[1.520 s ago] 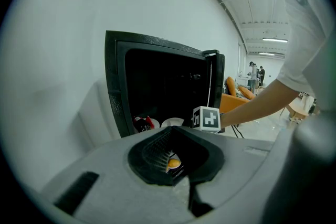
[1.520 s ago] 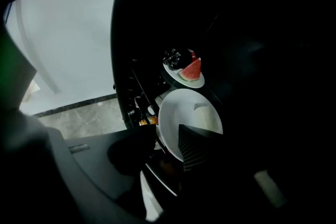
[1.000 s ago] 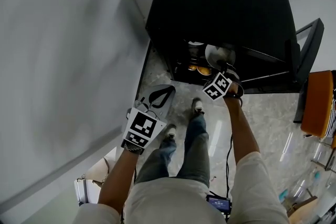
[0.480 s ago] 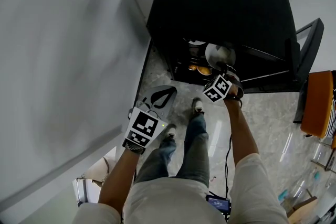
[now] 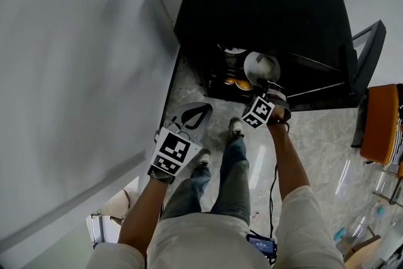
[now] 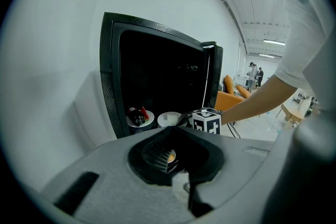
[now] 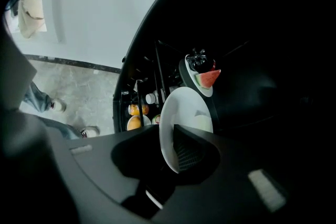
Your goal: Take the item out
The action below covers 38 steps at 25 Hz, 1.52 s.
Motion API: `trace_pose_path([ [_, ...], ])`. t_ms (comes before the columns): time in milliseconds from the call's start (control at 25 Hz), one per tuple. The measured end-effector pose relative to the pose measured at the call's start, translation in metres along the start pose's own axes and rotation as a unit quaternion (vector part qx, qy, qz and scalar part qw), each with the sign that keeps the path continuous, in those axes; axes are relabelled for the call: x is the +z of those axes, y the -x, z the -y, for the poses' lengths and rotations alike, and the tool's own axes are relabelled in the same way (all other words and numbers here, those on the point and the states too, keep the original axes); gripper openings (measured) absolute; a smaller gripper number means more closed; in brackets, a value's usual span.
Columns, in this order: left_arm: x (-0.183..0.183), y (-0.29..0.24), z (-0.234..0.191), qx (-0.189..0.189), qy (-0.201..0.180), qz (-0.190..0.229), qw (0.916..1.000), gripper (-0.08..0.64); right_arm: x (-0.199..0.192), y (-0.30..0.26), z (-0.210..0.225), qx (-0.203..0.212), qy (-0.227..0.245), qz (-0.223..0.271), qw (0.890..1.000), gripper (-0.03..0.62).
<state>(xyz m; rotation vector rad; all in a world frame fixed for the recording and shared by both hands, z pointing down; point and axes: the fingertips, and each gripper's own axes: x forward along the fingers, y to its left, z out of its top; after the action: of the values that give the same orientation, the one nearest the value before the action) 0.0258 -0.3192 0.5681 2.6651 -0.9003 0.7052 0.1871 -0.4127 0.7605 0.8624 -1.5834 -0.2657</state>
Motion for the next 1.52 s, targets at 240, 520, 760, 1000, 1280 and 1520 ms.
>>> trace_pose_path([
  [240,-0.002,-0.002,-0.001,-0.001,0.003,-0.001,1.0,0.003,0.0,0.005,0.006,-0.053,0.039,0.006,0.998,0.054],
  [520,-0.002,-0.005,0.003,-0.008,0.004,0.0,1.0,0.003,-0.001,0.01,0.011,-0.107,0.09,-0.005,0.99,0.023],
  [760,-0.008,-0.008,0.002,-0.01,0.007,-0.005,0.9999,0.005,-0.001,0.011,0.023,-0.158,0.133,-0.013,0.978,0.009],
  [1000,-0.008,-0.009,-0.001,-0.011,0.004,-0.003,0.9999,0.003,0.002,0.016,0.019,-0.159,0.123,0.0,0.979,0.011],
  [1280,0.004,-0.003,-0.004,-0.009,-0.004,0.013,0.9999,0.003,0.011,0.04,0.023,-0.176,0.122,0.001,0.977,0.009],
  [1520,0.022,0.012,-0.001,-0.008,-0.014,0.031,0.9994,0.003,0.022,0.079,0.026,-0.187,0.132,0.006,0.973,0.011],
])
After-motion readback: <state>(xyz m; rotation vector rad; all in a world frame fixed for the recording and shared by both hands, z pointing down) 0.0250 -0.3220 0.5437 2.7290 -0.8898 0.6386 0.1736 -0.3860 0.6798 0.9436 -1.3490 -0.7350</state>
